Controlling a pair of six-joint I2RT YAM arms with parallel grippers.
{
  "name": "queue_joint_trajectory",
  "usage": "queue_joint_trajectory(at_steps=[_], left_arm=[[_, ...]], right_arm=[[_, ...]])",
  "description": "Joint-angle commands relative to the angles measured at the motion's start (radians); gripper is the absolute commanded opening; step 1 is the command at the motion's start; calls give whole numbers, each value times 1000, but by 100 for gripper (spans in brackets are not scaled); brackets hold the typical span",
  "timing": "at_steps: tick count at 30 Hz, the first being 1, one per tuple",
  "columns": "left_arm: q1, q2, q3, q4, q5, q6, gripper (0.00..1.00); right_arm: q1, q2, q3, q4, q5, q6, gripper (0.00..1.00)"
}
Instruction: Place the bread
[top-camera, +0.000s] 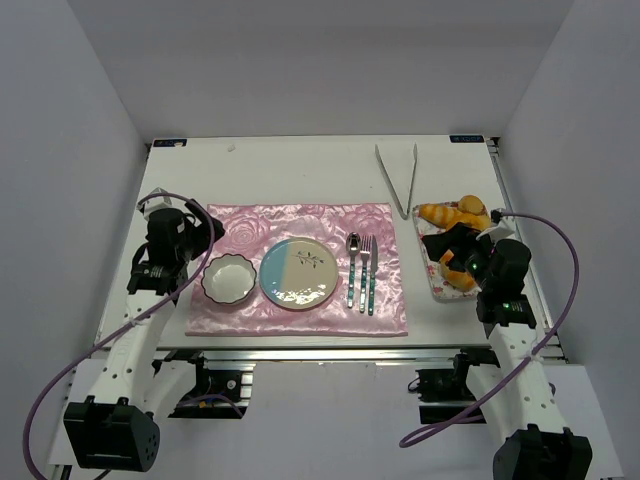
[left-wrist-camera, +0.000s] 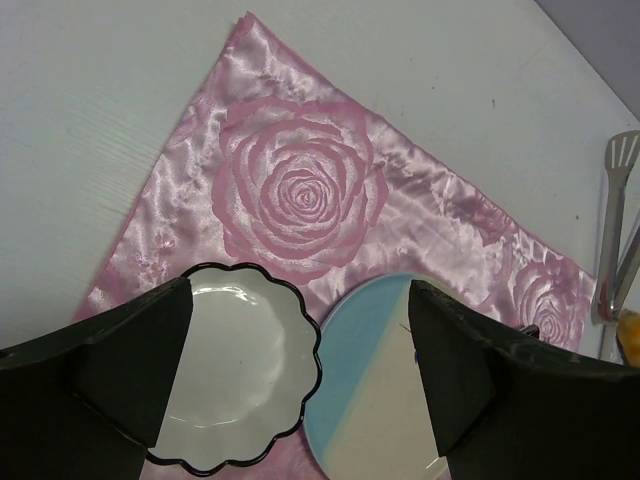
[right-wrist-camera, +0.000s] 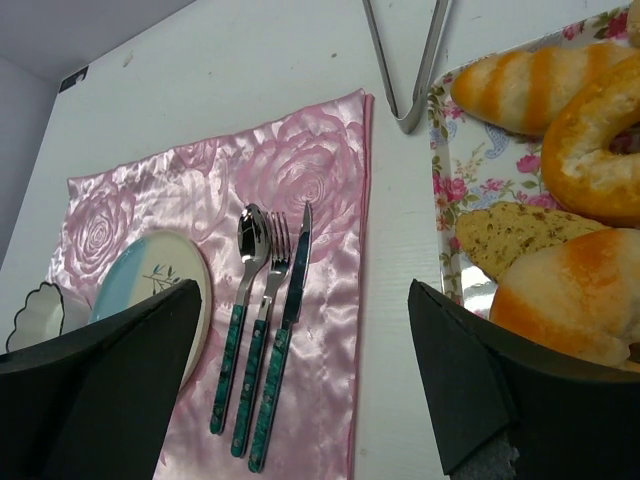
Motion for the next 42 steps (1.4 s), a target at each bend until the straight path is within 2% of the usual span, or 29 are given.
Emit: queue_joint_trajectory(at_steps=[1, 5, 8, 11, 14, 17, 18, 20, 21, 22, 30, 35, 42], left_arm=[[-2, -47, 25, 17, 12, 2, 98], [-4, -50, 13, 30, 12, 10, 98], [-2, -50, 2, 50, 26, 19, 98], [-4, -48, 2, 57, 27, 25, 98], [-2, -39, -1, 66, 26, 30, 98], [-2, -27, 4, 67, 19, 37, 98], [-2, -19, 5, 65, 13, 39, 98], [-4, -12, 7, 67, -5, 45, 98], [-2, -4, 7, 65, -11, 47, 98], [-2, -1, 8, 65, -17, 50, 98], [-2, 42, 11, 74, -54, 70, 98], [-2, 83, 13, 93, -50, 77, 98], [-2, 122, 18, 100, -47, 77, 98]], right_arm=[[5, 5, 29, 65, -1, -12, 89], [5, 29, 23, 138, -51, 38, 89], [5, 59, 20, 175, -6, 121, 89], [6, 114, 64, 184, -31, 56, 89], [17, 251, 205, 79, -51, -42, 89], [117, 432, 386, -69, 113, -148, 89], [178, 522, 473, -93, 259, -196, 89], [207, 618, 561, -154, 362, -233, 89], [207, 719, 610, -180, 400, -237, 89], [209, 767, 715, -217, 435, -231, 89], [218, 1230, 1118, -411, 448, -377, 89], [253, 1372, 1258, -437, 466, -438, 89], [263, 1536, 1414, -477, 552, -353, 89]])
